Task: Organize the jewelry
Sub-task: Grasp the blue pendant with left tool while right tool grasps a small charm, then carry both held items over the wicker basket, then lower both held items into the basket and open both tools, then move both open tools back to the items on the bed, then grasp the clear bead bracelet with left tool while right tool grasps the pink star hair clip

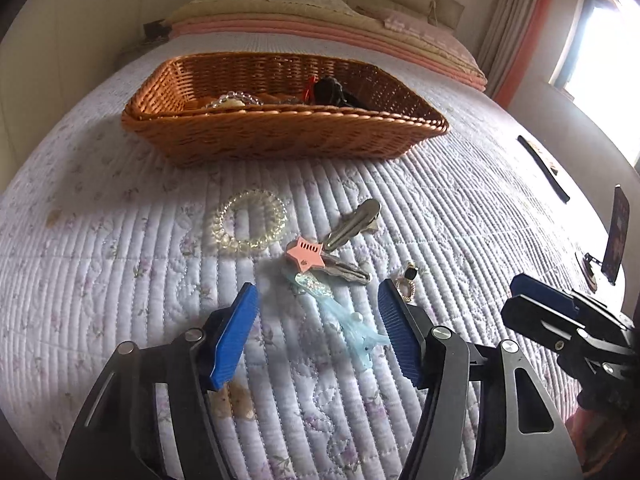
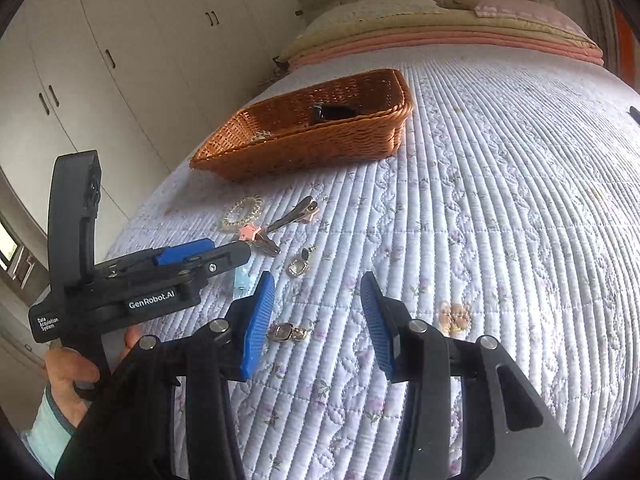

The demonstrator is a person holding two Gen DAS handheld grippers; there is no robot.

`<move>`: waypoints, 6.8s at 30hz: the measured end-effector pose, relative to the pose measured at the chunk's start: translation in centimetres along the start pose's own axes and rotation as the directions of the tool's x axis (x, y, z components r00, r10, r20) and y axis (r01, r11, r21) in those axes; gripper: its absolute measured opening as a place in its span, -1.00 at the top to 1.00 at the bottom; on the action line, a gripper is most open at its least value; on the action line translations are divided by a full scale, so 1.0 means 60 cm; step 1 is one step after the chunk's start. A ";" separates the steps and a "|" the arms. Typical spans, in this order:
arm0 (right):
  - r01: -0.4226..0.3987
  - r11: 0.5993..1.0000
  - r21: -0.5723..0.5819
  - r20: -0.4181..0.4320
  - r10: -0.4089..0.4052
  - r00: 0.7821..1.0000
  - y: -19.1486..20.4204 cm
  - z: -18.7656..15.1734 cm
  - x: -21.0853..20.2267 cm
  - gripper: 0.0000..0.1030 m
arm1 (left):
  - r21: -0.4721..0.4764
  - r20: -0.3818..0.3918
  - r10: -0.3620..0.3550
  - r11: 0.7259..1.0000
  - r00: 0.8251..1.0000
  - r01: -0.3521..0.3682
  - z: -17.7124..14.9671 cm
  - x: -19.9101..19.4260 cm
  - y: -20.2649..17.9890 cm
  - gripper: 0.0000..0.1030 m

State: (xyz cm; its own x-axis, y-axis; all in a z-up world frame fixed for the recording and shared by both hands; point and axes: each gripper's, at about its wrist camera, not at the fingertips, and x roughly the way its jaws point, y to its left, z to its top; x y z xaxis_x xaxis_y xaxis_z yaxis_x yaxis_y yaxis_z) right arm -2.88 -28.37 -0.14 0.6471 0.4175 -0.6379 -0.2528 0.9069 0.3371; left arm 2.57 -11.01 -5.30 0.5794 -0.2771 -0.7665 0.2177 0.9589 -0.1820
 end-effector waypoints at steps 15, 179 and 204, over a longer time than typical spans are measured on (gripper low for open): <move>0.049 0.999 -0.018 -0.104 -0.050 0.993 0.032 0.014 0.095 0.40 | 0.023 0.006 -0.061 0.998 0.998 0.061 -0.027 -0.040 0.077 0.42; 0.031 0.972 -0.231 -0.152 -0.068 0.986 0.140 0.026 0.165 0.36 | 0.006 -0.023 -0.077 0.997 0.997 0.078 0.038 0.007 0.145 0.84; 0.102 0.971 -0.217 -0.092 -0.124 0.988 0.147 0.037 0.184 0.76 | 0.092 0.012 0.006 0.996 1.000 -0.007 -0.038 -0.043 0.125 0.80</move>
State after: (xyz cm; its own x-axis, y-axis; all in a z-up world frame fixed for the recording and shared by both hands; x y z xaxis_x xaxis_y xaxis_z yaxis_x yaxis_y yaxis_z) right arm 3.63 -15.88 -2.67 0.6047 0.3049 -0.7358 -0.3355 0.9354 0.1119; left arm 0.91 -2.95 -6.06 0.5898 -0.2719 -0.7604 0.2848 0.9511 -0.1191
